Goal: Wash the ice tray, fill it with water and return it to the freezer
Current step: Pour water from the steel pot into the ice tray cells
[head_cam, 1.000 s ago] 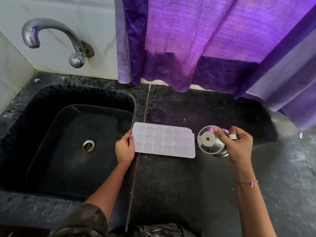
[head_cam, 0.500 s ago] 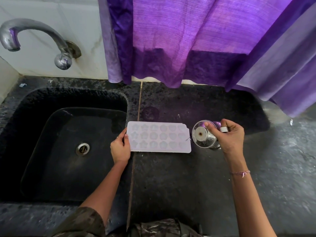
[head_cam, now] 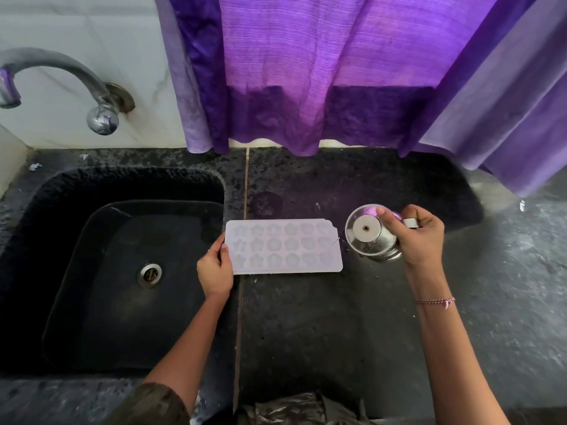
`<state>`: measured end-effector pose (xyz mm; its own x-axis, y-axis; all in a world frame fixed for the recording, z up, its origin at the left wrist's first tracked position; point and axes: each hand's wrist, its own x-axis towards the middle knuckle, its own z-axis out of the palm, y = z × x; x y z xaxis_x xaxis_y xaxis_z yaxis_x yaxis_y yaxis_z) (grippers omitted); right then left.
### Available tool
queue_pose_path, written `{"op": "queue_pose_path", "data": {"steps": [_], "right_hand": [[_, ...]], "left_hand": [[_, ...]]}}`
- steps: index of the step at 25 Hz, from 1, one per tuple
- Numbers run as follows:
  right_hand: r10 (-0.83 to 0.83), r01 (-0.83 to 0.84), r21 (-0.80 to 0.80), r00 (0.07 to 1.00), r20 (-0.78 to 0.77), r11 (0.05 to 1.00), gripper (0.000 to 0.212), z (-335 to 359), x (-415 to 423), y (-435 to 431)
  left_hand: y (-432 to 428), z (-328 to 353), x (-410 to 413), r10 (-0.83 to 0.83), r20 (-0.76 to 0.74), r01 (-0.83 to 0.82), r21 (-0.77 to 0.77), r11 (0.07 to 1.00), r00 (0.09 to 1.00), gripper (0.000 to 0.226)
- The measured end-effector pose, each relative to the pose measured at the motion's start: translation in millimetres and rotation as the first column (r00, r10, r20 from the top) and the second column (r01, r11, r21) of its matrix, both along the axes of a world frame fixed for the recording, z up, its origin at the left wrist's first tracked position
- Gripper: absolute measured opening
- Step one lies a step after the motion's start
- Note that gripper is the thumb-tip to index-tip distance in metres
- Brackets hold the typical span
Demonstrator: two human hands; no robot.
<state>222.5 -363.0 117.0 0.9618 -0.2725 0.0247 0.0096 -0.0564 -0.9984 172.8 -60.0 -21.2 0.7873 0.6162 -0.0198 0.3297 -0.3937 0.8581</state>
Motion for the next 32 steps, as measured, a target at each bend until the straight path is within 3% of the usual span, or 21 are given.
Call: {"op": "queue_pose_path", "data": {"steps": [4,10,13,16,21,26,32], "right_hand": [[-0.020,0.020,0.150,1.000,-0.004,0.988,0.053,-3,13,12],[0.028,-0.014,0.342,0.999,-0.036,0.940,0.049,-10,40,48],[0.040,-0.023,0.395,0.999,-0.036,0.919,0.052,-16,51,65],[0.046,-0.019,0.433,0.998,-0.052,0.901,0.052,-22,61,81],[0.065,-0.018,0.447,0.994,-0.090,0.894,0.052,-30,74,105],[0.069,-0.013,0.463,0.992,-0.104,0.886,0.050,-38,82,133],[0.103,-0.044,0.495,0.990,-0.092,0.868,0.042,-44,97,156]], "left_hand": [[1,2,0,0.020,0.001,-0.020,-0.018,1.000,1.000,0.034],[-1,26,21,0.202,0.065,-0.204,0.011,0.979,0.977,0.055],[-16,45,39,0.172,0.170,-0.158,-0.092,0.983,0.970,0.054],[-43,67,54,0.143,0.241,-0.066,-0.301,0.951,0.960,0.041],[-86,87,77,0.000,0.200,0.132,-0.644,0.753,0.980,0.033],[-99,102,90,0.066,0.155,0.083,-0.788,0.610,0.986,0.043],[-83,104,108,0.143,0.173,0.045,-0.777,0.628,0.974,0.028]]}}
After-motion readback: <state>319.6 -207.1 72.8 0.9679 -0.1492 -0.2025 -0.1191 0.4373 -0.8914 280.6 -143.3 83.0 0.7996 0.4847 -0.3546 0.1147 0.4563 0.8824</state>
